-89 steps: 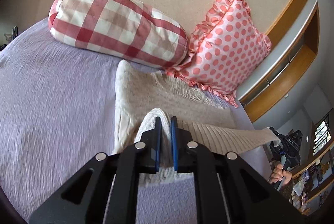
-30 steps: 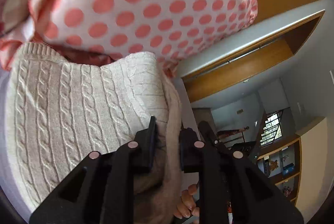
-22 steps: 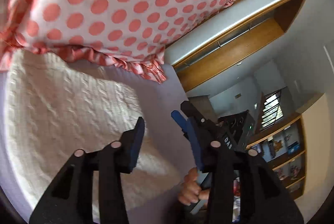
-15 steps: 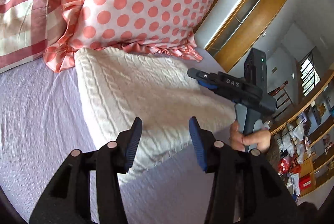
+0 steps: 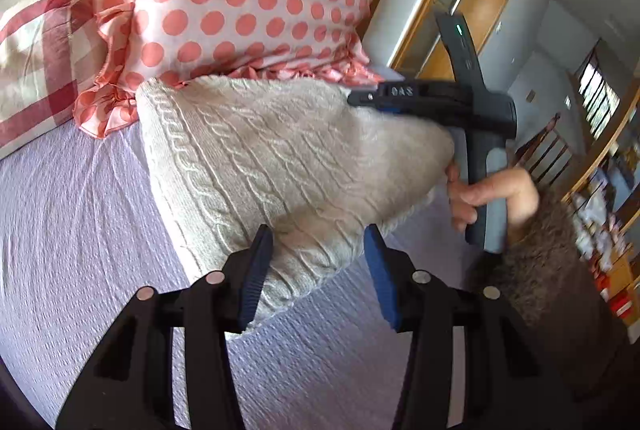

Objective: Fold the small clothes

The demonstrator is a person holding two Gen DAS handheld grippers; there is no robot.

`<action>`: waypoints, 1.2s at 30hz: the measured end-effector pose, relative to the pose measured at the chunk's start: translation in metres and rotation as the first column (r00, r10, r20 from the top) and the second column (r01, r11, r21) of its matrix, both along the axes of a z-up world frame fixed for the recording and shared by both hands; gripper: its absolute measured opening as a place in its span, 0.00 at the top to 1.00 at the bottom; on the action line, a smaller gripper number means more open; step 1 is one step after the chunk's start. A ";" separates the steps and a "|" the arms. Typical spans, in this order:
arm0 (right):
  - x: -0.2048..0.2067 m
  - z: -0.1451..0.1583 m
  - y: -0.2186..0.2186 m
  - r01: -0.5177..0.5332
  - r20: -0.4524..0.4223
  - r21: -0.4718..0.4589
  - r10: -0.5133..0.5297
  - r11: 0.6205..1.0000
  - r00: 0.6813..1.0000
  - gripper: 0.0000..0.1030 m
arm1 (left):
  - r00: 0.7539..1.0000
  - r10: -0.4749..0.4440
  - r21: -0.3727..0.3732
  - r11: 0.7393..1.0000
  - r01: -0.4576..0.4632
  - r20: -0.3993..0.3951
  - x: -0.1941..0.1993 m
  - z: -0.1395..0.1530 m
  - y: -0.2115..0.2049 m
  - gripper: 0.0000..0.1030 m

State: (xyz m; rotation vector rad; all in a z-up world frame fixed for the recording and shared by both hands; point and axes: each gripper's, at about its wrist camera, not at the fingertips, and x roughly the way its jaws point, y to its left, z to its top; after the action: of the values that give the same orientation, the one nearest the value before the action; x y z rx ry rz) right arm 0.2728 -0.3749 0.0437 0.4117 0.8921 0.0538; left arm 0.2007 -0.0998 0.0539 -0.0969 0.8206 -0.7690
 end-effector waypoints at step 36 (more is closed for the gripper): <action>-0.070 0.031 0.123 -0.233 0.109 -0.042 0.236 0.972 0.966 0.03 | 0.922 0.386 0.006 0.922 -0.386 -0.025 0.003 0.002 0.166 0.42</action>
State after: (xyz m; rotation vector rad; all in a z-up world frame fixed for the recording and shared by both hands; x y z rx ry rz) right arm 0.2025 -0.2517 0.0749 0.2719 0.8249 0.2796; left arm 0.2035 0.0659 0.0554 -0.2613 0.7943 -0.3939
